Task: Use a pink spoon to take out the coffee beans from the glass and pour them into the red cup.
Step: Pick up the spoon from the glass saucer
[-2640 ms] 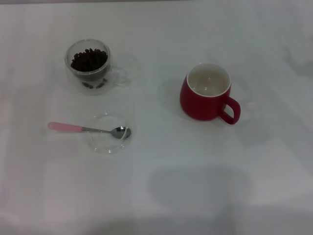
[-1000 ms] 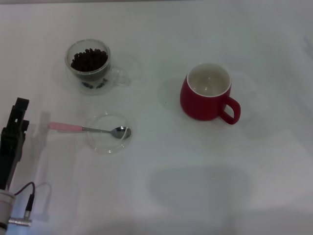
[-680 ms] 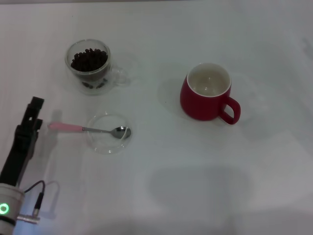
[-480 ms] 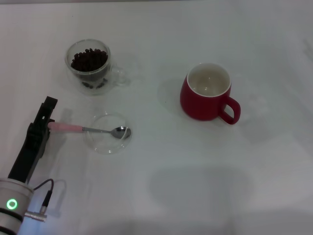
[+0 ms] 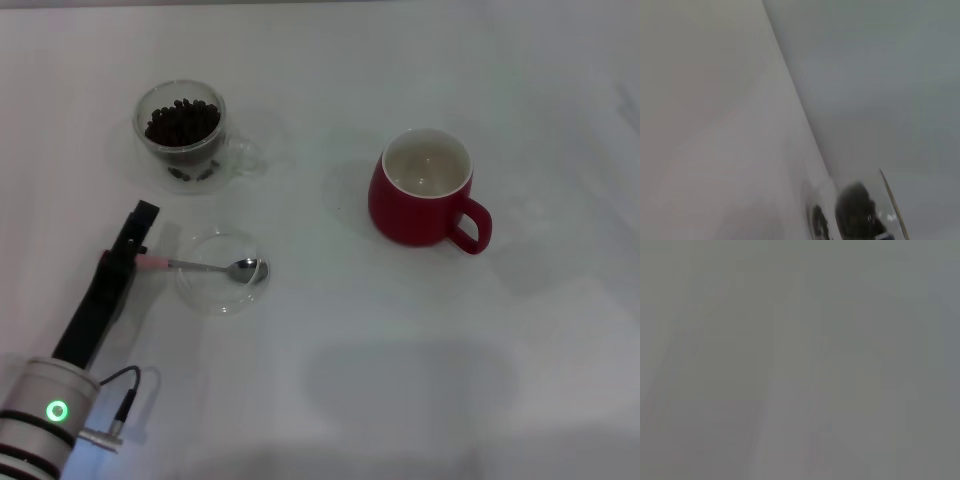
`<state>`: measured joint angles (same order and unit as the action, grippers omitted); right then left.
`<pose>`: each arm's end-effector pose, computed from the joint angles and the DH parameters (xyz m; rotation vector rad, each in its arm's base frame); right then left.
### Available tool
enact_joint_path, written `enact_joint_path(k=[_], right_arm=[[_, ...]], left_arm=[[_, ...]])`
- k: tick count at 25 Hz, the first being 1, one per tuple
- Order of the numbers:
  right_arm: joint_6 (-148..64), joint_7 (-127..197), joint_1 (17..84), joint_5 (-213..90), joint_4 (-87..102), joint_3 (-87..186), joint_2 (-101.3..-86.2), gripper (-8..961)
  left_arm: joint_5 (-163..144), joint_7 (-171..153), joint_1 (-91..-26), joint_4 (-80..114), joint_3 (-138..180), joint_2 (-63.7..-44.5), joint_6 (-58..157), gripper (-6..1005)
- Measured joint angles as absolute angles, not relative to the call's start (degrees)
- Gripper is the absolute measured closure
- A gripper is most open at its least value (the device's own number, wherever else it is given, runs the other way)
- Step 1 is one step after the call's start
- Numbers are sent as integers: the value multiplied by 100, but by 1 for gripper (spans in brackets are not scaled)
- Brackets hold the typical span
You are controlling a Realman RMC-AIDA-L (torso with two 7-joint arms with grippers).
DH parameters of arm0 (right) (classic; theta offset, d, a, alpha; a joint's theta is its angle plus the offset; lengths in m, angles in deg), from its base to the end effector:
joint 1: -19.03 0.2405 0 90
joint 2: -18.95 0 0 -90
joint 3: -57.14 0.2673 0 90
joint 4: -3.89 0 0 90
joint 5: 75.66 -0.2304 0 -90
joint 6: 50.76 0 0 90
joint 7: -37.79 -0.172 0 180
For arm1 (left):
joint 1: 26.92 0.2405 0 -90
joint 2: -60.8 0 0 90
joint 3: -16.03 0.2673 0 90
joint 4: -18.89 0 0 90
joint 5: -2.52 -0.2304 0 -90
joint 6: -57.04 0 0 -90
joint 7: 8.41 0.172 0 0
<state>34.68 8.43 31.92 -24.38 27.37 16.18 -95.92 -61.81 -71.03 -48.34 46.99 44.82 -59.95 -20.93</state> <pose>0.3701 0.3199 0.1064 -1.5947 0.1760 0.8142 -0.3312 0.2410 -0.1426 -1.2860 -1.8014 -1.3418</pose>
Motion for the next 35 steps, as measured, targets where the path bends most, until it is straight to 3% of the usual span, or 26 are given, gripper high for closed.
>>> enact_joint_path(k=[35], right_arm=[[3472,834,3132,-2420,2701,1618,-9609,77]], left_arm=[[-6800,-6323,-4602,5026,4135,-5995,-2369,122]])
